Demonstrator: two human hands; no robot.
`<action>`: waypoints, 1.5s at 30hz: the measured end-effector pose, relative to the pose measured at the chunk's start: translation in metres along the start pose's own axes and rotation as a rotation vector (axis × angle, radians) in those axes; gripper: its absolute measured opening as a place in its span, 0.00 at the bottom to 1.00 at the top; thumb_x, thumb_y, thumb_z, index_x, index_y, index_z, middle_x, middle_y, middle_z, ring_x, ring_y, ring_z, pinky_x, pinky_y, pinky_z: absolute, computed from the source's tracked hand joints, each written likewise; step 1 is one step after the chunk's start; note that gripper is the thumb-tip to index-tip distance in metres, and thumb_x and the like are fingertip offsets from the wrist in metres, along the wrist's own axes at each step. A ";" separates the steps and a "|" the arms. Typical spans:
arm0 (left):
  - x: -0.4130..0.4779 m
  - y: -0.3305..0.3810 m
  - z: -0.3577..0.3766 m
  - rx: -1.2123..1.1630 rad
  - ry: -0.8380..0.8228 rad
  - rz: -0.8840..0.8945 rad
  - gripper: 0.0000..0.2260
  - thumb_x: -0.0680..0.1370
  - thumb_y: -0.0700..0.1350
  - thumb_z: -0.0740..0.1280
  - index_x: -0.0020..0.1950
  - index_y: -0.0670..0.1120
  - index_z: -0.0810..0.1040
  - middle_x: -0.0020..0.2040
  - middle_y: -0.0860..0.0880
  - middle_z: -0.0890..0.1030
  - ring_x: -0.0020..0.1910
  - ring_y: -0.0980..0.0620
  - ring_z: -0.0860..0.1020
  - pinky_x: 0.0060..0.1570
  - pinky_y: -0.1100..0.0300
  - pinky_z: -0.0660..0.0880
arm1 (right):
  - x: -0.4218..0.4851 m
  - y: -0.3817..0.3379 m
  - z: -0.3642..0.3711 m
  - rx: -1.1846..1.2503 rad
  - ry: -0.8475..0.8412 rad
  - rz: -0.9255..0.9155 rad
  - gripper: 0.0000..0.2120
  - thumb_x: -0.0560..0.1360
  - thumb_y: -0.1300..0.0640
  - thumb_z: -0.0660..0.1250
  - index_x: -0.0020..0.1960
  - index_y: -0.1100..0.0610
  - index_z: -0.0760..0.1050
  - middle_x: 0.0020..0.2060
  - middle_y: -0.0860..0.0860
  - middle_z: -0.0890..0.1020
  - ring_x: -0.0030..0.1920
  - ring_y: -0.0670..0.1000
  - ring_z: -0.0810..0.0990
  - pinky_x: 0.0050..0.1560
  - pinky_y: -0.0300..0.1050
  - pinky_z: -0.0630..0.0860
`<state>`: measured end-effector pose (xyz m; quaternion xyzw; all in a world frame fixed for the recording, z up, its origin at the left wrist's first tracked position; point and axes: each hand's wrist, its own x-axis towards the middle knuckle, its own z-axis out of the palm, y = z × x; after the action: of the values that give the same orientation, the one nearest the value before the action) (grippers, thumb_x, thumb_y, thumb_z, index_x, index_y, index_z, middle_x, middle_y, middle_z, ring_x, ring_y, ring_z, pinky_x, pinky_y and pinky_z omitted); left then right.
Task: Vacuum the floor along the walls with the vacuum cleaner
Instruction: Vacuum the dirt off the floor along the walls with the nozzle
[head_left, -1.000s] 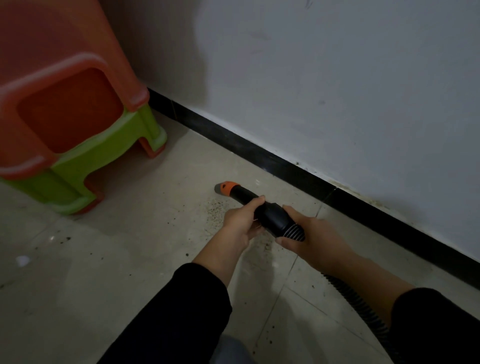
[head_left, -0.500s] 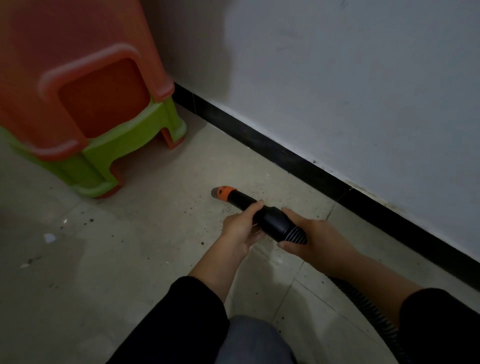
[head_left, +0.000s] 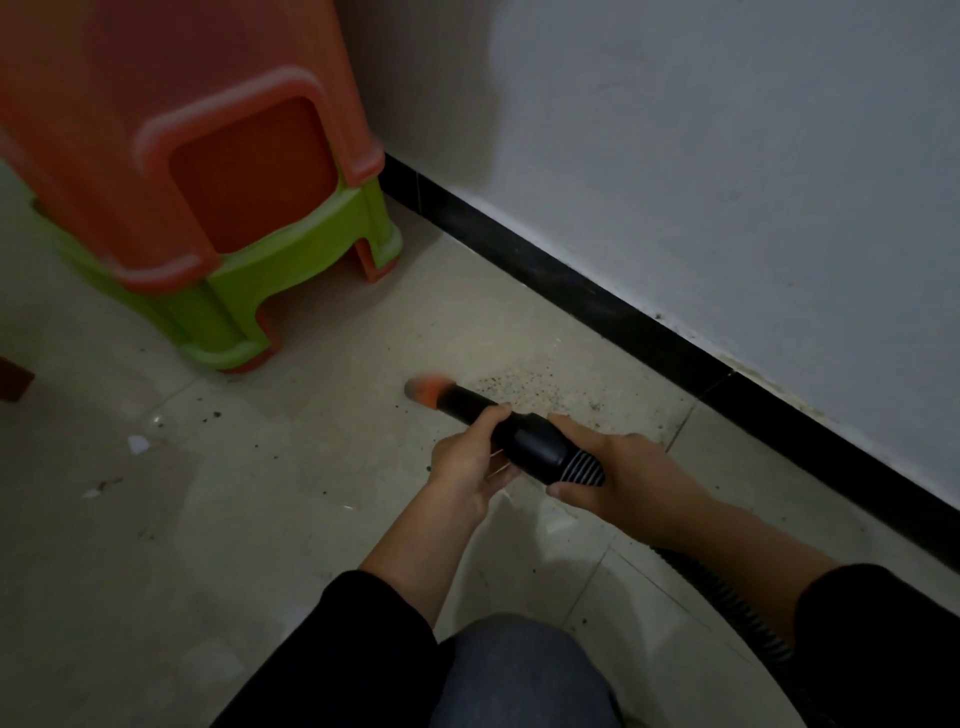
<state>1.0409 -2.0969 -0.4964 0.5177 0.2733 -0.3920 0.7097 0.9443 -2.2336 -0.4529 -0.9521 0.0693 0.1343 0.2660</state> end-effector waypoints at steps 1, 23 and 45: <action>-0.001 0.000 -0.002 -0.002 0.003 0.002 0.10 0.75 0.44 0.73 0.51 0.41 0.76 0.51 0.40 0.83 0.50 0.44 0.83 0.49 0.52 0.81 | 0.000 -0.001 0.001 0.006 0.001 -0.010 0.34 0.76 0.46 0.68 0.76 0.42 0.54 0.53 0.47 0.81 0.43 0.44 0.78 0.46 0.35 0.76; 0.027 0.033 -0.015 0.014 0.095 0.100 0.11 0.74 0.45 0.74 0.50 0.41 0.76 0.51 0.40 0.83 0.49 0.43 0.83 0.52 0.48 0.81 | 0.043 -0.018 0.024 -0.042 0.090 0.015 0.35 0.77 0.43 0.64 0.77 0.44 0.49 0.53 0.51 0.80 0.45 0.50 0.78 0.48 0.47 0.78; 0.045 0.041 0.025 0.108 0.011 0.116 0.10 0.76 0.46 0.72 0.44 0.43 0.74 0.46 0.45 0.80 0.44 0.48 0.82 0.38 0.58 0.80 | 0.052 0.000 0.021 0.008 0.227 0.131 0.36 0.78 0.47 0.64 0.79 0.48 0.48 0.55 0.52 0.80 0.49 0.50 0.78 0.49 0.42 0.76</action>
<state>1.0993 -2.1265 -0.5029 0.5725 0.2249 -0.3614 0.7007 0.9889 -2.2257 -0.4853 -0.9535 0.1614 0.0425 0.2510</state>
